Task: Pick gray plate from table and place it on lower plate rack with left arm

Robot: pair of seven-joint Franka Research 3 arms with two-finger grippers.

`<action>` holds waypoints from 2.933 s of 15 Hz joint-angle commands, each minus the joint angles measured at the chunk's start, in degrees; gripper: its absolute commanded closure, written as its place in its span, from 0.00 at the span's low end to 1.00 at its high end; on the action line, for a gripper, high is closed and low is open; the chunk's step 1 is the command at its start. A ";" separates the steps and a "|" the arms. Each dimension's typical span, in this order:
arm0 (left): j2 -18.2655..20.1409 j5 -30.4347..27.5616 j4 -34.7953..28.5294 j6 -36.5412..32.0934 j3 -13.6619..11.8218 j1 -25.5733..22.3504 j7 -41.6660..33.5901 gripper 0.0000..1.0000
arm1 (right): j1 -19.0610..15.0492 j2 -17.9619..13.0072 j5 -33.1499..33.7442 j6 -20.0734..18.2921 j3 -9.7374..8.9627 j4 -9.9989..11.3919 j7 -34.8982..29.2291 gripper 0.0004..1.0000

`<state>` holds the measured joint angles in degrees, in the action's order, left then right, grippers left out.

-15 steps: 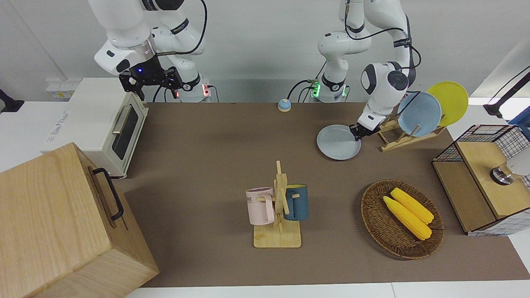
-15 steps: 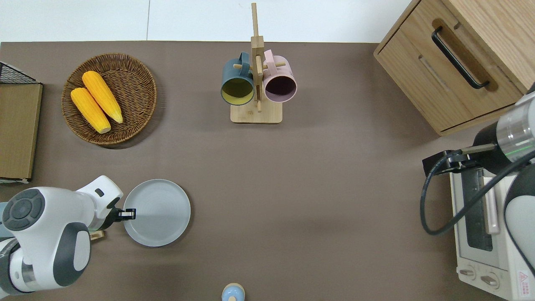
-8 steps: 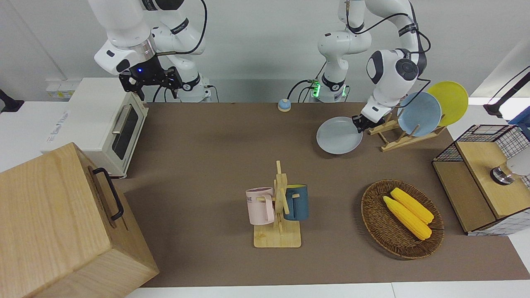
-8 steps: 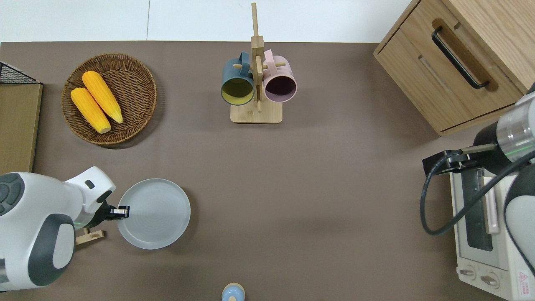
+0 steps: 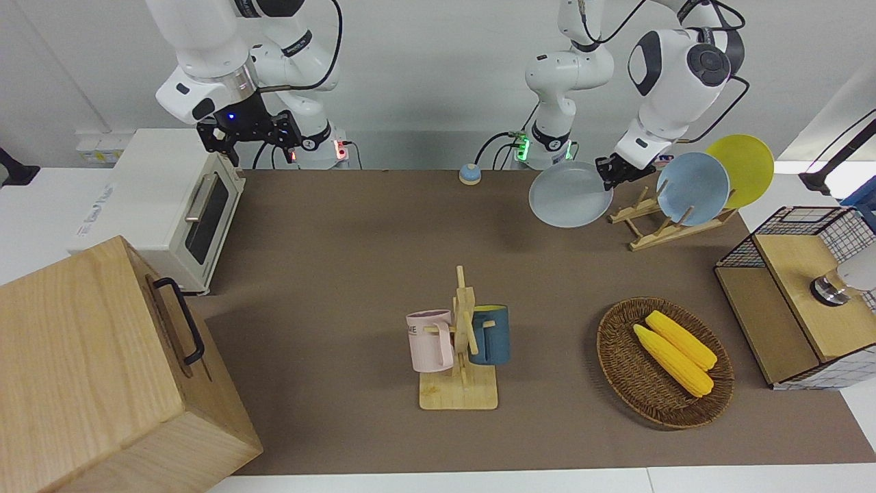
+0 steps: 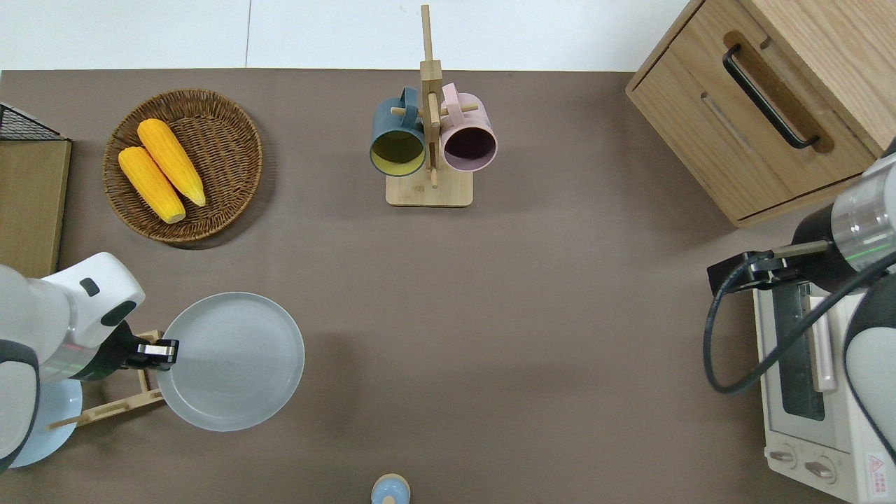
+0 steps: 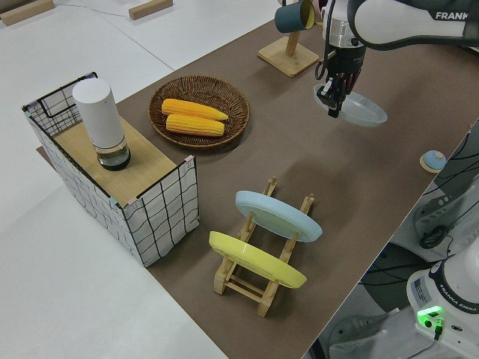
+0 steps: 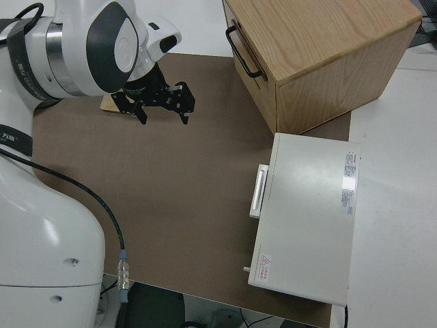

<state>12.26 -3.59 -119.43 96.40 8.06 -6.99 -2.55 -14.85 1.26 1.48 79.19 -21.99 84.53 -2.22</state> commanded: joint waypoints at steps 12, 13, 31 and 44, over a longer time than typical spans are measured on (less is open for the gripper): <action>-2.06 18.33 6.41 -8.42 1.16 0.49 4.74 1.00 | -1.32 -0.12 0.37 -0.62 -1.21 -0.41 -0.68 0.02; -2.33 20.88 6.41 -8.69 1.34 0.49 5.18 1.00 | -1.32 -0.12 0.37 -0.62 -1.13 -0.41 -0.68 0.02; -7.43 49.99 1.84 -18.10 5.65 1.02 25.39 1.00 | -1.32 -0.12 0.37 -0.70 -1.13 -0.41 -0.68 0.02; -15.16 50.88 0.69 -17.04 5.74 1.72 31.91 0.99 | -1.32 -0.12 0.37 -0.70 -1.21 -0.33 -0.68 0.02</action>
<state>-1.56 46.09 -118.55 79.23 14.13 -6.08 28.15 -14.85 1.26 1.48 79.19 -21.99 84.53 -2.22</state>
